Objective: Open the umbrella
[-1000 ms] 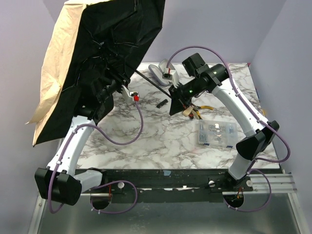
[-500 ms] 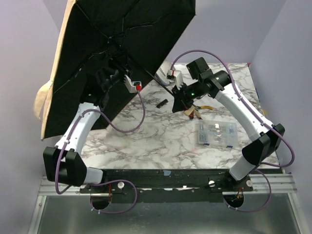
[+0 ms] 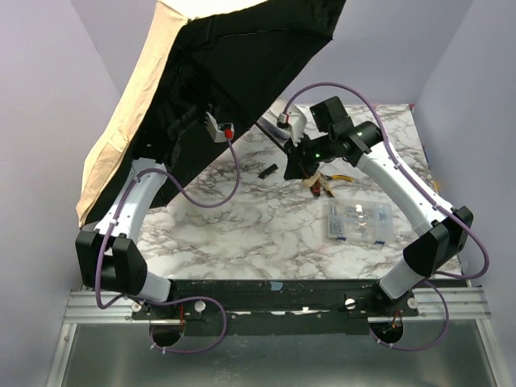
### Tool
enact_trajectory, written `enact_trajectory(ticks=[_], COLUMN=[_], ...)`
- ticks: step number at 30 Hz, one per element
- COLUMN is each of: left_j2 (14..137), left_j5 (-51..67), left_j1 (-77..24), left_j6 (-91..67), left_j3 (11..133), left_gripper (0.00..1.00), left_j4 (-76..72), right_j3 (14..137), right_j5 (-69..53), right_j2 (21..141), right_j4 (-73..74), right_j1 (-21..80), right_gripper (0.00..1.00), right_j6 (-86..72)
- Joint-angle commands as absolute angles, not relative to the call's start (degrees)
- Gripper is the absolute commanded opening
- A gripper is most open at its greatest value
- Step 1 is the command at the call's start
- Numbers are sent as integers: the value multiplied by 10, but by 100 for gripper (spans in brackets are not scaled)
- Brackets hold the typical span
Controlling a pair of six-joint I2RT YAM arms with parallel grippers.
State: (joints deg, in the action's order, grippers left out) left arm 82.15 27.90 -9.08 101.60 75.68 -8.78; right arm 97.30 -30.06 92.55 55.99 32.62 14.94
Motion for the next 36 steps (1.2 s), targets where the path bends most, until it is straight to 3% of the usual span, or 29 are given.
enact_trajectory(ticks=[1,9,16,20,32,34,36], left_j2=[872,885,808,784,722,727,736], left_j5=[16,-2,165,205,265,254,239], left_j1=[-5,15,-40,-85,-227,-242,-245], left_j6=[985,991,973,970,972,963,944], left_j3=[825,808,737,696,582,588,604], left_gripper=[24,25,50,58,65,64,56], left_j4=[-124,-169,-63,-41,-10,-14,-12], right_j3=[943,956,977,995,1013,1011,1009], right_j5=[-347,-361,-389,-400,-410,-414,-414], right_j2=[853,867,899,919,939,939,937], right_j4=[644,612,527,508,487,491,497], right_j1=[336,335,336,336,336,336,336], right_gripper=[0,0,0,0,0,0,0], right_j6=[253,227,148,127,105,112,120])
